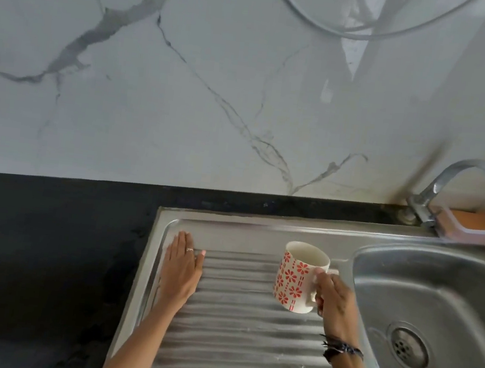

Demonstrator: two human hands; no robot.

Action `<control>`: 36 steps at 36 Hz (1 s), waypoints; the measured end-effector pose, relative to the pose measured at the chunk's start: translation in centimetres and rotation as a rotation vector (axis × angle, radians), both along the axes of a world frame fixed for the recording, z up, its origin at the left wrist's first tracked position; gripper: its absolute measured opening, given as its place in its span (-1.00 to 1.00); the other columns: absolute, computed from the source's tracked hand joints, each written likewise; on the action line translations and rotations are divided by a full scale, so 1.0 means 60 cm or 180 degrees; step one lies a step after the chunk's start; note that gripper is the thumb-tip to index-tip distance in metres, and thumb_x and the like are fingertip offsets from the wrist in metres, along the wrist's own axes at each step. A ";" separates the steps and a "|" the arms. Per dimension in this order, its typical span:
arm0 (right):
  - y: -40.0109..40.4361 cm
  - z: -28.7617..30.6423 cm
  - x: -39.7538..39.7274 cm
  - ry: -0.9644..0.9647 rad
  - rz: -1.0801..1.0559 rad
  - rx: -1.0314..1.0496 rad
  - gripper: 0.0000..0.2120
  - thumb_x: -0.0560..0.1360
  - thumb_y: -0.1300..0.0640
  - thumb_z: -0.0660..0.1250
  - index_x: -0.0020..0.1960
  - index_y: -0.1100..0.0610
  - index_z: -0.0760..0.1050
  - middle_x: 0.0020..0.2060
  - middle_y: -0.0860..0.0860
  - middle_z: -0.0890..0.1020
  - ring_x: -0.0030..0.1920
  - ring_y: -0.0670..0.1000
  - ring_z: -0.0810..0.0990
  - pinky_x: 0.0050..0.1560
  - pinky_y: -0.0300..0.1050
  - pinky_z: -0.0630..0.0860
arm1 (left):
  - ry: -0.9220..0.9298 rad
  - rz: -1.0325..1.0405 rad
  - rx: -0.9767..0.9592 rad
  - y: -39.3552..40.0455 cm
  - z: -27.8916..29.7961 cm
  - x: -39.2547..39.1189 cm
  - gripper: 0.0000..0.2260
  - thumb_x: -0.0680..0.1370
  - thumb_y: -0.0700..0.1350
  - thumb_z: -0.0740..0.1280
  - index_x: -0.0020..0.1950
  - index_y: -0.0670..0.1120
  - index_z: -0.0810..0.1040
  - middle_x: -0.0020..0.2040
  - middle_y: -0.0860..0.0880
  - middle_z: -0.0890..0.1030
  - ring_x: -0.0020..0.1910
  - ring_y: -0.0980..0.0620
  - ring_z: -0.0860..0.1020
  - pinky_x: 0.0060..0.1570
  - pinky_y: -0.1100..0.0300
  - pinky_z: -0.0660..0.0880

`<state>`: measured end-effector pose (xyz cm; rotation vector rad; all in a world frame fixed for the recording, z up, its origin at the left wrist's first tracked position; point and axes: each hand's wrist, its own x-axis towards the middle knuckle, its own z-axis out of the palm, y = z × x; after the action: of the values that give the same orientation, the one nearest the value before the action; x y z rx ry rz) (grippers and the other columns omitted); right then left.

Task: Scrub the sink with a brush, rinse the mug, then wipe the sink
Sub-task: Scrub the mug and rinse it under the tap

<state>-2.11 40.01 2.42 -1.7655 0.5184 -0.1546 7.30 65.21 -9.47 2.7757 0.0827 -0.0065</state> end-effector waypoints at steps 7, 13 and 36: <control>0.002 0.017 -0.020 -0.0012 -0.0169 -0.0229 -0.61 0.60 0.12 0.16 -0.39 0.16 0.27 -0.48 0.01 0.36 -0.42 -0.02 0.30 -0.39 -0.19 0.21 | 0.0124 -0.1396 0.0311 -0.043 -0.002 0.023 -0.08 0.32 0.34 -0.62 0.53 -0.13 -0.16 0.53 -0.05 -0.16 0.53 0.04 -0.13 0.39 0.24 -0.29; 0.017 0.030 -0.016 -0.0120 -0.0135 -0.0073 -0.62 0.60 0.13 0.15 -0.39 0.16 0.28 -0.49 0.00 0.34 -0.43 -0.04 0.27 -0.39 -0.21 0.20 | -0.0044 -0.1811 0.0214 -0.059 0.001 0.004 -0.32 0.48 0.26 -0.46 0.50 -0.08 -0.27 0.49 -0.02 -0.33 0.50 0.08 -0.27 0.40 0.24 -0.37; -0.118 0.008 -0.012 -0.0057 -0.0024 -0.0070 -0.63 0.59 0.10 0.17 -0.38 0.14 0.27 -0.47 -0.03 0.36 -0.42 -0.06 0.28 -0.38 -0.20 0.22 | -0.0236 -0.1299 -0.0553 -0.334 -0.002 0.012 -0.55 0.47 -0.10 0.38 0.29 -0.22 0.36 0.35 -0.21 0.36 0.31 -0.13 0.42 0.30 0.04 0.41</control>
<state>-2.86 32.91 2.90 -1.7823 0.5121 -0.1817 8.02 45.20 -9.60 2.5670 -0.4794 -0.0144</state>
